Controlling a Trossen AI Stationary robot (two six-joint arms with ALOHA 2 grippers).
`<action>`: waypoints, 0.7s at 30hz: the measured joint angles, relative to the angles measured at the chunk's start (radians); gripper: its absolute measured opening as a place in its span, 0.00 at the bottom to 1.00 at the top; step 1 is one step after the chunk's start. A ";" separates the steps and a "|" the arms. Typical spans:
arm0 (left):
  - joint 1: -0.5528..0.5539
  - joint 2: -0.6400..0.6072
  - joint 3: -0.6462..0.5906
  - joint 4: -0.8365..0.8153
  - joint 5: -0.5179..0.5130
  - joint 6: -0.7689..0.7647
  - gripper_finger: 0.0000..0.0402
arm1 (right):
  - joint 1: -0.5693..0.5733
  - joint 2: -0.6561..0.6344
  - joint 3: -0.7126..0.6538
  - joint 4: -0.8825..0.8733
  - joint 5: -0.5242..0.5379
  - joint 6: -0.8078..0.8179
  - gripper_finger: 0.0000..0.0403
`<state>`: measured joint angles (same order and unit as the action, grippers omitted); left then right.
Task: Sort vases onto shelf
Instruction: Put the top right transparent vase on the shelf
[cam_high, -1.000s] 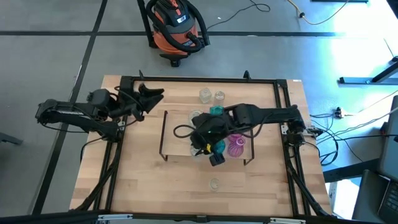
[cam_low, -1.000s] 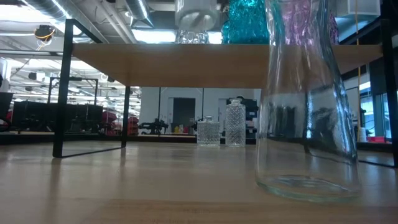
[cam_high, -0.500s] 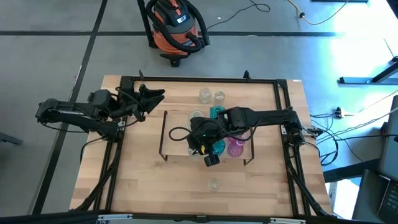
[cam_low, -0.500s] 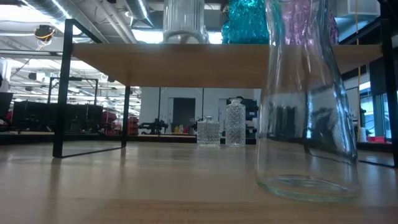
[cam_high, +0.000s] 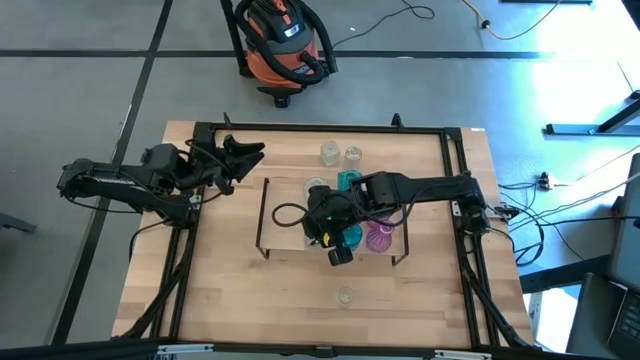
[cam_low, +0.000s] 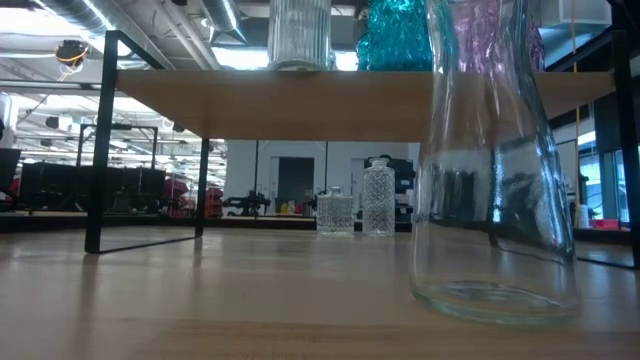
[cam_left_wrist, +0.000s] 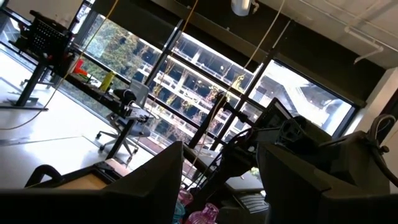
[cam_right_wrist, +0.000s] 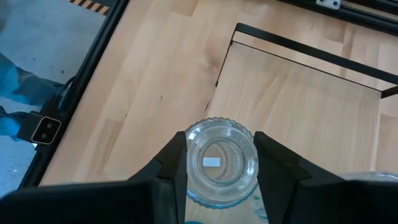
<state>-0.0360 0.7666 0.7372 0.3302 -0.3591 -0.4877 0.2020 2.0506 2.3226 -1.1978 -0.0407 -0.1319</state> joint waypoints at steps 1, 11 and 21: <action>0.000 0.000 0.000 0.000 0.000 0.000 0.49 | 0.000 0.000 0.000 0.000 0.005 0.002 0.31; 0.000 0.000 0.000 0.000 0.000 -0.001 0.49 | -0.001 0.000 0.000 -0.005 0.074 0.024 0.36; 0.000 0.000 0.000 0.000 -0.006 -0.003 0.49 | -0.002 0.000 0.000 -0.009 0.033 0.049 0.42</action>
<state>-0.0360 0.7666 0.7372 0.3302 -0.3649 -0.4904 0.1997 2.0502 2.3222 -1.2063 -0.0081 -0.0832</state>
